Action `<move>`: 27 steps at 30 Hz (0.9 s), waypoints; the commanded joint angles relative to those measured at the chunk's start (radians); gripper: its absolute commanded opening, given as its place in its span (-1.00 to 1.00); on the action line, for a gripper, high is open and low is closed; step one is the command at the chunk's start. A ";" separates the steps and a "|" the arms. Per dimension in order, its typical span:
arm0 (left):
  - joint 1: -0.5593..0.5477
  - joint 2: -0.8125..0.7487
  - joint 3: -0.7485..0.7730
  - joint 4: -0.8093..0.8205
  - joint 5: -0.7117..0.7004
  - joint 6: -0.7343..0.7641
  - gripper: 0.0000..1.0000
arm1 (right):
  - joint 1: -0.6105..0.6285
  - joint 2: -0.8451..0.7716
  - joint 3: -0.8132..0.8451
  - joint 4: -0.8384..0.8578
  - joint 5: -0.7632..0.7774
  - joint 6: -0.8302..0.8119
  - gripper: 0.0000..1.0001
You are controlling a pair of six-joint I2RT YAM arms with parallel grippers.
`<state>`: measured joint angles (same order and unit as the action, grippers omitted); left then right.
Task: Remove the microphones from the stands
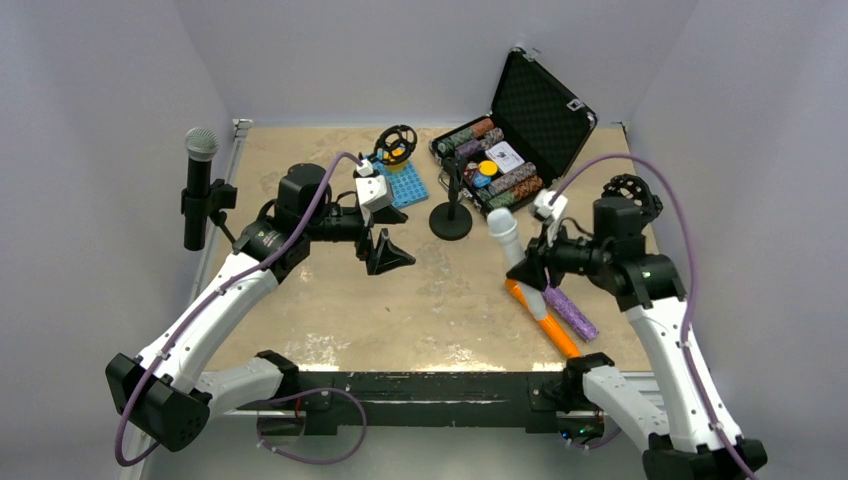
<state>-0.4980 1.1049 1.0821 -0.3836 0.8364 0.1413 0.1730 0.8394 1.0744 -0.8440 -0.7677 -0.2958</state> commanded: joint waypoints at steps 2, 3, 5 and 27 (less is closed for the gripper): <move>-0.001 -0.025 0.002 -0.007 0.000 0.012 0.94 | 0.072 0.029 -0.152 -0.119 0.034 -0.114 -1.00; -0.001 -0.028 0.001 -0.008 0.007 0.013 0.95 | 0.081 0.049 -0.185 -0.108 0.041 -0.124 -1.00; -0.001 -0.031 -0.001 -0.006 0.011 0.011 0.95 | 0.108 0.129 -0.193 -0.080 0.111 -0.079 -1.00; 0.018 -0.220 -0.147 -0.018 -0.033 0.082 1.00 | 0.164 0.500 -0.194 -0.103 0.281 -0.163 -0.74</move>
<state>-0.4862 0.9234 0.9581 -0.4038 0.8101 0.1883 0.3351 1.2980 0.8650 -0.9394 -0.5053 -0.4355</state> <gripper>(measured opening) 0.997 0.403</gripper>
